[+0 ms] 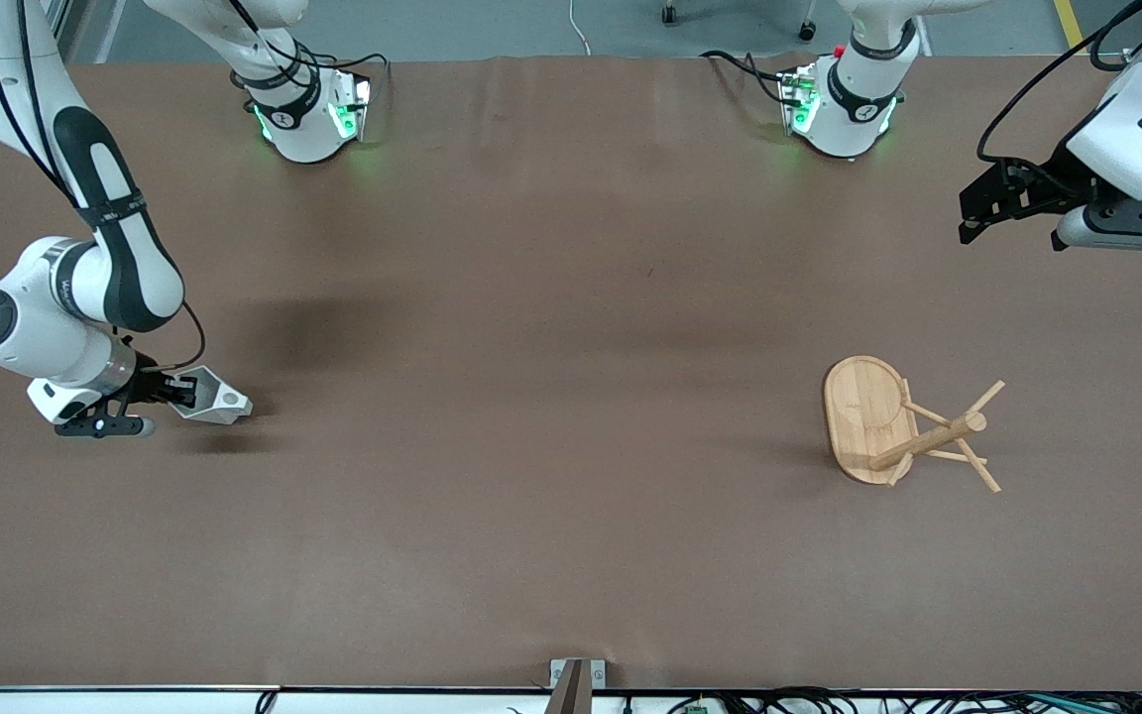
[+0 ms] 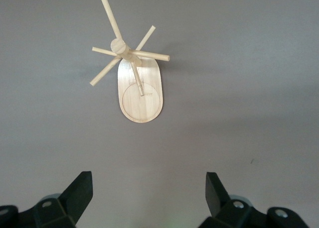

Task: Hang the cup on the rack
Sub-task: 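Reach the right gripper down to the white cup and grasp it, then lift the cup with the right gripper while the left gripper reaches it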

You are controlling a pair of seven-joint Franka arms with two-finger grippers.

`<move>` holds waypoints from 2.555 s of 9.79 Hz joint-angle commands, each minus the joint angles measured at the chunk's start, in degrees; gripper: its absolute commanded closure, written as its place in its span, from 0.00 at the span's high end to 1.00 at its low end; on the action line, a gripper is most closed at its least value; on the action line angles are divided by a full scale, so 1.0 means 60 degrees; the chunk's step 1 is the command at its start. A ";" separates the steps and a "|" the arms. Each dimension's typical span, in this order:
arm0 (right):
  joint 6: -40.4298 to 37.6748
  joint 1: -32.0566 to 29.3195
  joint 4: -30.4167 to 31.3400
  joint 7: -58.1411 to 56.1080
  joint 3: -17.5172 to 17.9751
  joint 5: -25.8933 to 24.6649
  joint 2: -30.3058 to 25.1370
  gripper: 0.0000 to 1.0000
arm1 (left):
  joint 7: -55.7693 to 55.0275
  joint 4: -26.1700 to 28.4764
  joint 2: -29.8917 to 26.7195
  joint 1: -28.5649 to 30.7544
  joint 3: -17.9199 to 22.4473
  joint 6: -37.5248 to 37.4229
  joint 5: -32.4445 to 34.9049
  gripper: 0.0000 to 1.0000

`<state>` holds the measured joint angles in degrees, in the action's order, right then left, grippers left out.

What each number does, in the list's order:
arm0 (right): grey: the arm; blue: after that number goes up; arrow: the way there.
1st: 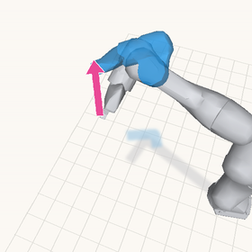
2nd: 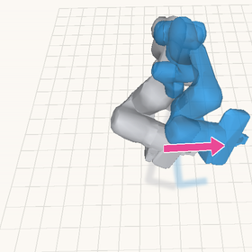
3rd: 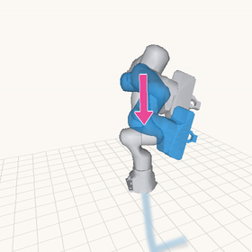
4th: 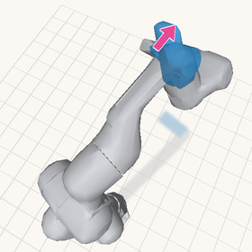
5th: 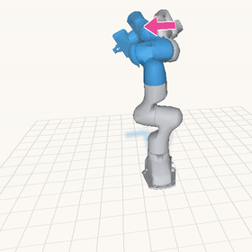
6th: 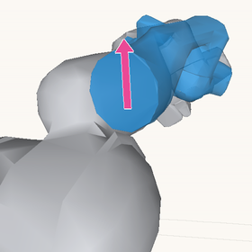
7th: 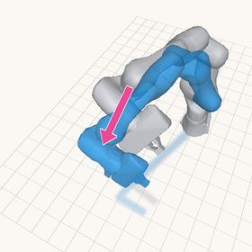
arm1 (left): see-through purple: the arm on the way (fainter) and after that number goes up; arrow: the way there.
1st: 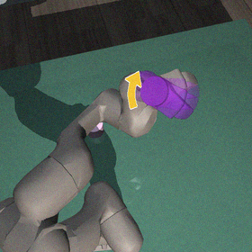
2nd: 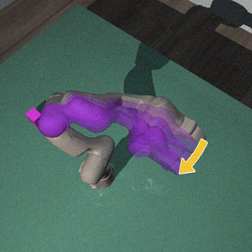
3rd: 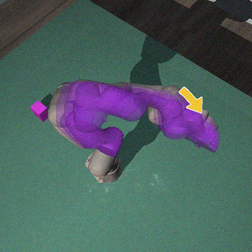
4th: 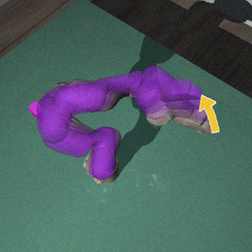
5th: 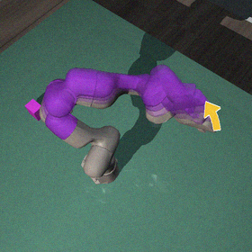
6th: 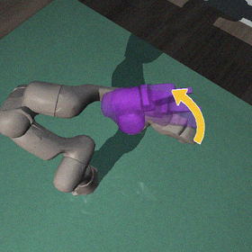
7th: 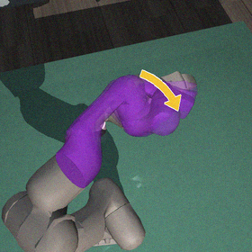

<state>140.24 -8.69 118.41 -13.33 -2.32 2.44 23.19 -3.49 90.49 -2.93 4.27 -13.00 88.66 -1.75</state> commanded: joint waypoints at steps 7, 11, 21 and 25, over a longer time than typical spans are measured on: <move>-0.6683 0.0422 -0.3153 0.0009 0.0634 0.3182 -0.1898 0.01 | 0.0171 -0.0432 0.0621 -0.1921 -0.0279 -0.0084 -0.0015 1.00; -0.7289 0.0716 -0.2553 0.0053 0.1686 0.7301 -0.2517 0.00 | -0.0077 -0.1262 0.1539 -0.5039 -0.0367 0.0077 -0.0089 1.00; -0.7450 0.0804 -0.0736 0.0068 0.3799 1.1956 -0.2781 0.00 | 0.1732 -0.2000 0.3096 -0.6849 -0.0718 0.3620 -0.0587 1.00; -0.7859 0.0848 -0.0706 0.0053 0.3872 1.2290 -0.2824 0.00 | 0.2907 -0.2000 0.3651 -0.6776 -0.0733 0.4428 -0.0616 1.00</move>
<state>93.75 -3.16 112.04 -13.07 20.54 73.29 8.68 11.12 78.74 16.30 -36.49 -17.33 114.68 -4.81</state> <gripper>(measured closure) 0.934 0.000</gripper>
